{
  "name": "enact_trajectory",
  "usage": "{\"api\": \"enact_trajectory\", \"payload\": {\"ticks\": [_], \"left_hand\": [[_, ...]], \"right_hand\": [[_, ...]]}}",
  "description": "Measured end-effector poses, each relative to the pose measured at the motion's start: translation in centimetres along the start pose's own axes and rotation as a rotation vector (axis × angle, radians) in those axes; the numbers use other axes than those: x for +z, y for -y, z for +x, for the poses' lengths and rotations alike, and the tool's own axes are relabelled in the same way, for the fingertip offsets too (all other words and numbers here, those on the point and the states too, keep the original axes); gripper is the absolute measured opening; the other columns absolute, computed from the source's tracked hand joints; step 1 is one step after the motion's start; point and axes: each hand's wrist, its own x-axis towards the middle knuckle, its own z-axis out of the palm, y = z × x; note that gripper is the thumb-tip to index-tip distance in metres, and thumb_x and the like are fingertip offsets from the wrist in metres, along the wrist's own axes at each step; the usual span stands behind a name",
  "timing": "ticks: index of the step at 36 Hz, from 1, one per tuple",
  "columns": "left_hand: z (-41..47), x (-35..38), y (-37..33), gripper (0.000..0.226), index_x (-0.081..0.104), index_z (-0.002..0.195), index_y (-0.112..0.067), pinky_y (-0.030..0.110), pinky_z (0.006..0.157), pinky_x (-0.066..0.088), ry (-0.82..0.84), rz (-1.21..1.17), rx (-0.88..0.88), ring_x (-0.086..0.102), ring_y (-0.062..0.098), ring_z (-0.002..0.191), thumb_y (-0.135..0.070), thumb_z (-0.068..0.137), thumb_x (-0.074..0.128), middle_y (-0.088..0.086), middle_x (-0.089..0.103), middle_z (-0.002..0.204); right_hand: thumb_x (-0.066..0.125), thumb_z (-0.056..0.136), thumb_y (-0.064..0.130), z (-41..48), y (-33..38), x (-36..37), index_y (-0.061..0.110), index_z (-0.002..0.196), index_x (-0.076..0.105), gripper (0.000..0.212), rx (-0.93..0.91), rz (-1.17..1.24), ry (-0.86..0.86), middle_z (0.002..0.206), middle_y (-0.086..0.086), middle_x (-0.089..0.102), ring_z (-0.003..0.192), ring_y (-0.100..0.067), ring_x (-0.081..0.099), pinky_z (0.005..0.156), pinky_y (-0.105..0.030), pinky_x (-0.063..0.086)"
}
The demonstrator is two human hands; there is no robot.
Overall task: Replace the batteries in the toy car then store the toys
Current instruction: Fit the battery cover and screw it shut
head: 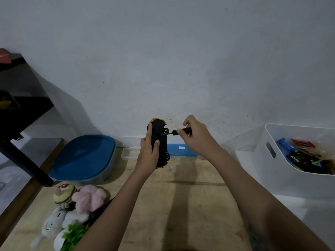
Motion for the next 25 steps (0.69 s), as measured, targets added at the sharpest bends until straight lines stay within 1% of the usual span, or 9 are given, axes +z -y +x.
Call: {"api": "enact_trajectory", "payload": {"ticks": [2,5,9,11,14,16,18,20,25], "left_hand": [[0.16,-0.06,0.03,0.057,0.002,0.147,-0.042,0.021,0.079,0.035,-0.012,-0.008,0.001,0.043,-0.005,0.090,-0.025,0.101,0.032,0.004,0.038,0.122],[0.32,-0.22,0.31,0.057,0.002,0.147,-0.042,0.019,0.076,0.035,-0.019,-0.001,-0.006,0.042,-0.006,0.088,-0.025,0.101,0.032,0.005,0.037,0.124],[0.53,-0.41,0.56,0.056,0.001,0.146,-0.042,0.014,0.068,0.036,-0.012,0.015,-0.015,0.043,-0.002,0.087,-0.027,0.101,0.032,0.005,0.037,0.122],[0.65,-0.42,0.58,0.056,0.002,0.147,-0.041,0.011,0.066,0.034,-0.004,0.019,-0.002,0.043,-0.004,0.087,-0.025,0.101,0.032,0.006,0.037,0.120],[0.76,-0.34,0.50,0.057,0.003,0.148,-0.039,0.009,0.065,0.033,-0.003,0.007,-0.015,0.041,-0.007,0.087,-0.024,0.101,0.032,0.005,0.037,0.120],[0.80,-0.35,0.56,0.056,0.003,0.148,-0.038,0.008,0.066,0.032,-0.003,0.007,-0.028,0.039,-0.009,0.085,-0.024,0.102,0.032,0.004,0.036,0.121],[0.82,-0.32,0.69,0.057,0.003,0.148,-0.038,0.009,0.066,0.035,0.006,0.003,-0.019,0.042,-0.007,0.086,-0.023,0.101,0.032,0.007,0.037,0.120],[0.76,-0.19,0.74,0.057,0.004,0.148,-0.038,0.011,0.066,0.037,0.013,0.004,-0.012,0.045,-0.003,0.087,-0.022,0.101,0.032,0.010,0.039,0.119],[0.50,0.29,0.77,0.056,0.002,0.147,-0.041,0.024,0.077,0.040,0.034,0.013,-0.017,0.045,0.001,0.088,-0.027,0.102,0.031,0.008,0.038,0.122]], "right_hand": [[0.057,0.090,0.021,-0.04,0.06,-0.05,0.013,0.104,0.044,0.021,-0.068,0.023,0.062,0.092,0.000,0.045,0.061,-0.014,0.046,0.060,-0.022,0.040],[0.057,0.090,0.019,0.19,0.02,-0.03,0.009,0.094,0.052,0.012,-0.093,-0.027,0.087,0.091,-0.004,0.051,0.071,-0.016,0.048,0.061,-0.018,0.038],[0.051,0.093,0.035,0.53,0.01,0.14,0.003,0.085,0.057,0.034,0.042,0.015,0.072,0.075,-0.016,0.060,0.059,-0.023,0.051,0.056,-0.038,0.048],[0.048,0.095,0.034,0.51,-0.03,0.41,0.004,0.092,0.055,0.031,0.037,0.028,0.059,0.076,-0.015,0.060,0.061,-0.026,0.052,0.058,-0.040,0.047],[0.054,0.092,0.027,0.47,-0.04,0.55,0.011,0.109,0.042,0.026,0.030,0.028,0.134,0.080,-0.006,0.052,0.067,-0.018,0.048,0.060,-0.027,0.040],[0.057,0.090,0.020,0.45,-0.20,0.53,0.014,0.111,0.039,0.028,0.030,-0.016,0.213,0.088,-0.006,0.053,0.073,-0.019,0.052,0.067,-0.028,0.044],[0.056,0.091,0.016,0.33,-0.31,0.55,0.013,0.105,0.044,0.019,0.025,-0.048,0.243,0.094,-0.009,0.058,0.079,-0.022,0.058,0.074,-0.035,0.051],[0.055,0.092,0.022,0.30,-0.49,0.62,0.010,0.097,0.050,0.014,0.036,-0.055,0.205,0.091,-0.011,0.061,0.074,-0.023,0.059,0.069,-0.037,0.050],[0.048,0.093,0.040,0.36,-0.47,0.78,-0.002,0.075,0.057,0.046,0.090,-0.056,0.074,0.073,-0.023,0.061,0.059,-0.031,0.056,0.057,-0.032,0.039]]}}
